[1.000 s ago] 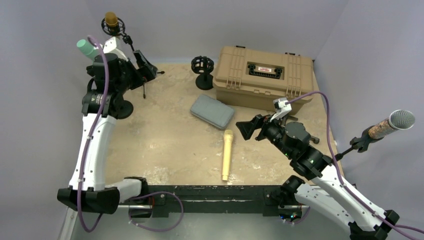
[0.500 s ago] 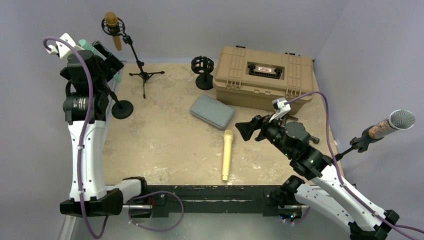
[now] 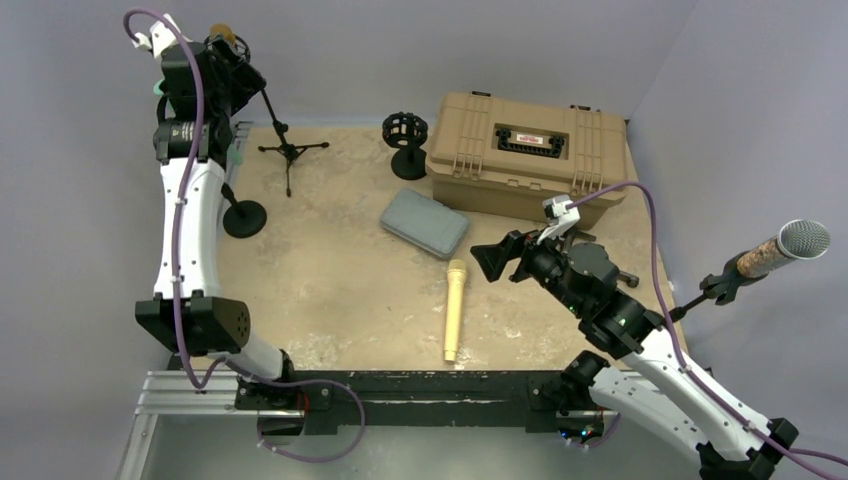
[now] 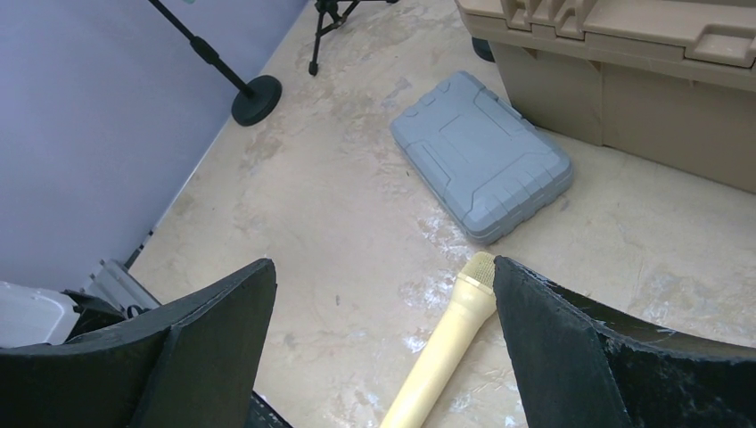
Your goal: Remove the microphone from the stand
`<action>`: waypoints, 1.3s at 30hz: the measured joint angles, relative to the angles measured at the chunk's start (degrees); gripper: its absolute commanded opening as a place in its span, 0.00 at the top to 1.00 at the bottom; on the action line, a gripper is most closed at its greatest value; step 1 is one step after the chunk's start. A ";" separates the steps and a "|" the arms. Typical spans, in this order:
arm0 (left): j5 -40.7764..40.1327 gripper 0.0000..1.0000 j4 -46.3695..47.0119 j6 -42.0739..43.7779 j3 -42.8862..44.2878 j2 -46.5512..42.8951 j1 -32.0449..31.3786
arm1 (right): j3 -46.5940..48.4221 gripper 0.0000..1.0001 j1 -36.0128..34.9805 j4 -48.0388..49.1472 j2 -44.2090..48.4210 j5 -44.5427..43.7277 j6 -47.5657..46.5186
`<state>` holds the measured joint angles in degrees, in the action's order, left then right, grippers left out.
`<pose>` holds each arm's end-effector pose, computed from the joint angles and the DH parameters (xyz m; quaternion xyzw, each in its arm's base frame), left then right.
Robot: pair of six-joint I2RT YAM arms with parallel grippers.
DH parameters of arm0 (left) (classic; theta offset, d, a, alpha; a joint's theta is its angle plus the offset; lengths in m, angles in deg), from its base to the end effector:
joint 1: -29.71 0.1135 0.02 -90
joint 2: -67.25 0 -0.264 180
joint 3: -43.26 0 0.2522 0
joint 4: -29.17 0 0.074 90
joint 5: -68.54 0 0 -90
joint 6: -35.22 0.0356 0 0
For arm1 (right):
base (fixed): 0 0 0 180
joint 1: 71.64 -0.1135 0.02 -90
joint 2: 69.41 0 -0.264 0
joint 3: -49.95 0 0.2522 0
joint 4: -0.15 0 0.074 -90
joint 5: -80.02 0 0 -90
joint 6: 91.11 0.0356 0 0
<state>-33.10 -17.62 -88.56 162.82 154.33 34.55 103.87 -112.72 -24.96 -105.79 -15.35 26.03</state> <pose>0.3230 0.0346 0.4857 -0.3185 0.7208 -0.0750 0.6110 0.1201 0.1003 0.3317 -0.0605 0.7496 0.3399 0.5647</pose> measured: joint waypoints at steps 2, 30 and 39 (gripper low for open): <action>0.22 0.19 0.09 0.39 3.21 2.89 0.00 | 0.00 0.09 0.00 -0.11 -0.17 -0.20 -0.24; -15.28 0.25 4.44 16.52 16.92 29.22 -4.59 | 0.79 0.09 0.00 0.63 -6.01 -1.60 -0.66; -17.40 0.37 7.85 17.51 18.71 32.35 -4.59 | 0.79 0.08 0.00 0.66 -6.78 -2.64 -0.63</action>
<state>-50.50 -9.78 -71.06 181.53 186.68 29.96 104.66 -112.72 -24.31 -112.57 -17.99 25.40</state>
